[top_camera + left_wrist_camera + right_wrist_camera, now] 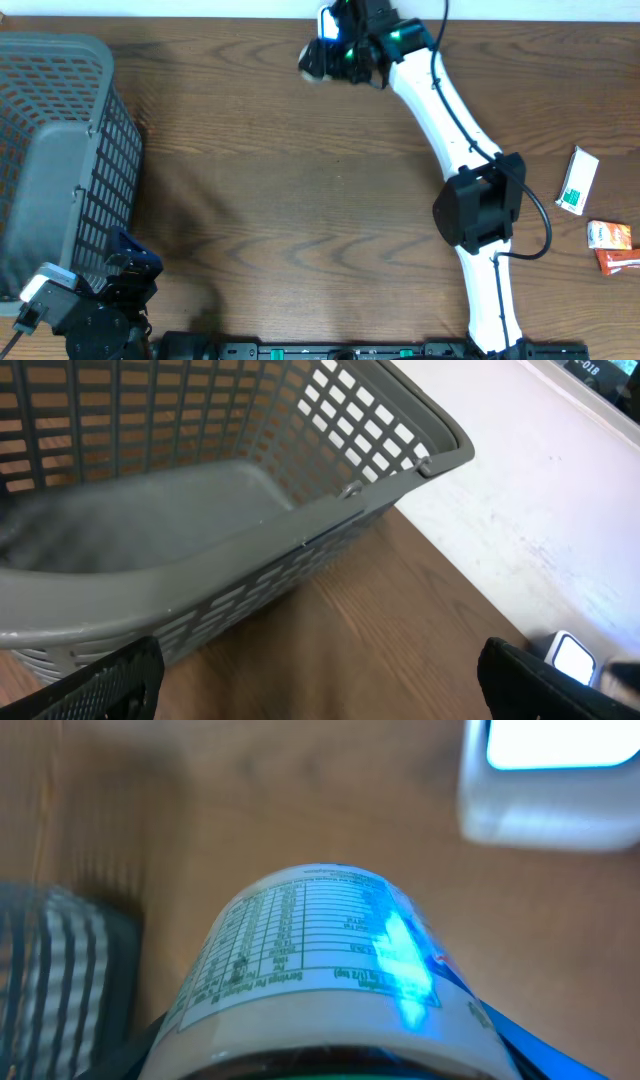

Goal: Scan the item barcode
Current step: 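Hold the green jar label against the scanner face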

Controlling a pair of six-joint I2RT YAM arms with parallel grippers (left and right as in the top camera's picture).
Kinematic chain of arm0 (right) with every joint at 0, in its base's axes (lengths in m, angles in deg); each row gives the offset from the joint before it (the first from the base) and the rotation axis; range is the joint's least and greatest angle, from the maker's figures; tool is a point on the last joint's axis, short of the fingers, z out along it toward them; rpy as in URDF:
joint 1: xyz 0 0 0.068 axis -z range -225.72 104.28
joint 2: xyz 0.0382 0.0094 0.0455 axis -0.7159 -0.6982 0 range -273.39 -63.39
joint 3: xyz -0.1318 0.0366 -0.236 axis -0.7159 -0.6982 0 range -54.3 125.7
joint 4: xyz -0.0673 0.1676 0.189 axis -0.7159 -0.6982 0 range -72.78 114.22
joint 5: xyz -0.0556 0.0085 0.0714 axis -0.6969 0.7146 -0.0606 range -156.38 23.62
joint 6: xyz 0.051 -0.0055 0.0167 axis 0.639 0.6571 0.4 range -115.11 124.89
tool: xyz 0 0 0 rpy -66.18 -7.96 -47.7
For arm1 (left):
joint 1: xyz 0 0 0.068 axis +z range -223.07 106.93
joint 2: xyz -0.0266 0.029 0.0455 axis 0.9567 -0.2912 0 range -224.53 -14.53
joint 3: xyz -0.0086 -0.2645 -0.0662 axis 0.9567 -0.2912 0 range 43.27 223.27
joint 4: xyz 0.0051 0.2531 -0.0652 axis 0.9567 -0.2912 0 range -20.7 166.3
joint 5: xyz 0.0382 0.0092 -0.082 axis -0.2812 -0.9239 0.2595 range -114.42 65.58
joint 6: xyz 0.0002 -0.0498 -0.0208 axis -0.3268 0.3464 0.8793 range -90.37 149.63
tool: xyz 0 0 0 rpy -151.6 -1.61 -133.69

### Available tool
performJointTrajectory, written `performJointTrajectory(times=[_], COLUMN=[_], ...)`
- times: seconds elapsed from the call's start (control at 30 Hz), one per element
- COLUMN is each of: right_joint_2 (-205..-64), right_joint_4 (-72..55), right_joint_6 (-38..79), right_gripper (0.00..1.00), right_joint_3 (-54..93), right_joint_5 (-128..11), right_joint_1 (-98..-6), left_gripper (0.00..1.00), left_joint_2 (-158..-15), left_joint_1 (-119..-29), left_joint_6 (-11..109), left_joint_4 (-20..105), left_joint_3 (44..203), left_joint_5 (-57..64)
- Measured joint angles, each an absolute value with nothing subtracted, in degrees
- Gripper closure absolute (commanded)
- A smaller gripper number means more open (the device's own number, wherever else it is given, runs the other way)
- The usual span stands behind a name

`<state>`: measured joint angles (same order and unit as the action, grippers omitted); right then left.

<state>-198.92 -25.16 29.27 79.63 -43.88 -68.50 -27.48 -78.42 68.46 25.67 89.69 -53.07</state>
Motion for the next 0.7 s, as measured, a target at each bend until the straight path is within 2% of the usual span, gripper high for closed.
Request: performJointTrajectory(times=[0.13, 0.7], right_joint_2=[-198.92, -203.73], right_joint_4=[-16.86, 3.05], right_joint_6=[26.50, 18.98], right_gripper=[0.52, 0.52], right_joint_3=[79.65, 79.80], right_joint_5=[-48.05, -60.97], right_joint_1=[-67.39, -67.61], left_gripper=[0.02, 0.02], left_joint_2=[-27.48, -27.48], left_joint_1=[-78.42, -78.42], left_joint_6=[68.43, 68.43], left_joint_4=[25.69, 25.67], left_joint_3=[89.69, 89.69], left_joint_5=[-53.09, -53.07])
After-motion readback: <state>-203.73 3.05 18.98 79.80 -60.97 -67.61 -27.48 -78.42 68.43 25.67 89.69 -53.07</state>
